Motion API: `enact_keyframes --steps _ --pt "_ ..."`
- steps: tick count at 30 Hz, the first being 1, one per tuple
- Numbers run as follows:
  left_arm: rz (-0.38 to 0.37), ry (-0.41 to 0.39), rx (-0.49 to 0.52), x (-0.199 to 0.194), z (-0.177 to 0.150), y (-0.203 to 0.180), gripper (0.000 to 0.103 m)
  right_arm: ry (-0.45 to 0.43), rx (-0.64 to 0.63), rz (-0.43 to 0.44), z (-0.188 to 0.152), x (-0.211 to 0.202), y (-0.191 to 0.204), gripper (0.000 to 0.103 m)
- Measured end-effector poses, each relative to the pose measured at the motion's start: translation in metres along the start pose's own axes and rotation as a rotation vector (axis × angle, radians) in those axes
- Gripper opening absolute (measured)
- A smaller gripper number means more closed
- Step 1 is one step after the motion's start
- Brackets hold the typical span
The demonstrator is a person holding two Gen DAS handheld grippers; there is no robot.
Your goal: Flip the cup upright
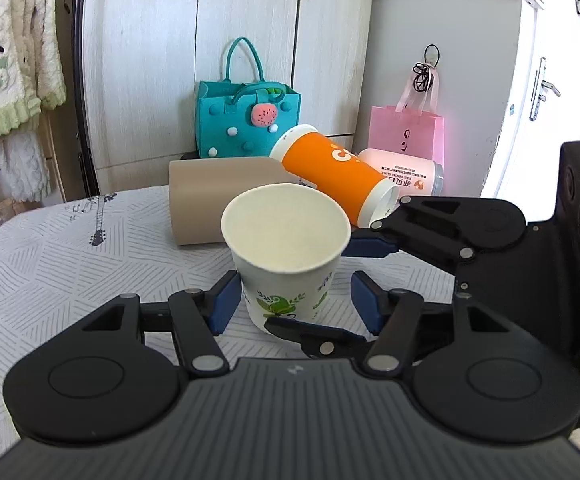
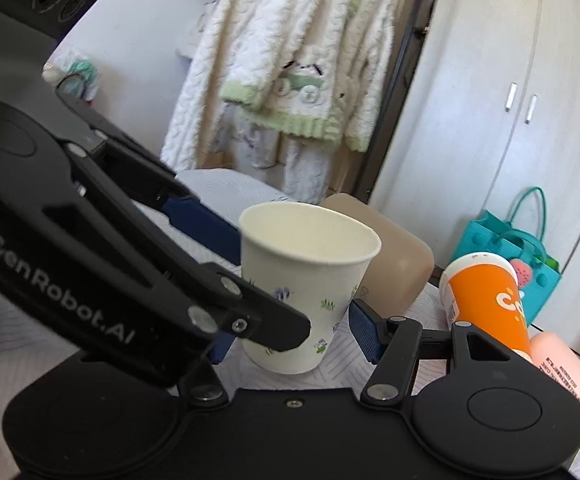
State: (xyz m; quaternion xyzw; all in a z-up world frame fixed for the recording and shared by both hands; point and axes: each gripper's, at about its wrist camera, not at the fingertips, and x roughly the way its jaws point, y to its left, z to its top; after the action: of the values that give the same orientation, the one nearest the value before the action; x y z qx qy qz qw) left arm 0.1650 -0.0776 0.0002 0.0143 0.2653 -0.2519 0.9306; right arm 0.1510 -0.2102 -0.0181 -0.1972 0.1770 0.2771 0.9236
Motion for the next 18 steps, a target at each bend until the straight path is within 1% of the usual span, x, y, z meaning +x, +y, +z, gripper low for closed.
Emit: enact_keyframes --steps 3,7,11,12,13,14,16,18 --pt "-0.026 0.008 -0.041 0.007 0.003 0.005 0.06 -0.004 0.057 0.004 -0.001 0.002 -0.009 0.065" --pt "-0.058 0.019 -0.068 0.011 0.001 0.007 0.06 0.039 0.123 0.03 -0.001 0.009 -0.019 0.065" --pt "-0.055 0.018 -0.087 0.012 0.0 0.007 0.06 0.055 0.168 0.037 -0.004 0.012 -0.024 0.066" --pt "-0.058 0.019 -0.091 0.011 -0.001 0.007 0.06 0.056 0.178 0.032 -0.005 0.011 -0.024 0.071" --pt "-0.062 0.015 -0.099 0.009 -0.002 0.009 0.06 0.058 0.185 0.025 -0.006 0.01 -0.025 0.081" --pt "-0.067 0.01 -0.113 0.007 -0.003 0.01 0.06 0.058 0.192 0.011 -0.007 0.008 -0.024 0.085" --pt "-0.068 0.012 -0.144 0.003 -0.005 0.013 0.06 0.053 0.196 -0.003 -0.008 0.002 -0.022 0.086" --pt "-0.043 0.014 -0.164 -0.004 -0.008 0.015 0.061 0.057 0.199 -0.013 -0.008 -0.004 -0.02 0.086"
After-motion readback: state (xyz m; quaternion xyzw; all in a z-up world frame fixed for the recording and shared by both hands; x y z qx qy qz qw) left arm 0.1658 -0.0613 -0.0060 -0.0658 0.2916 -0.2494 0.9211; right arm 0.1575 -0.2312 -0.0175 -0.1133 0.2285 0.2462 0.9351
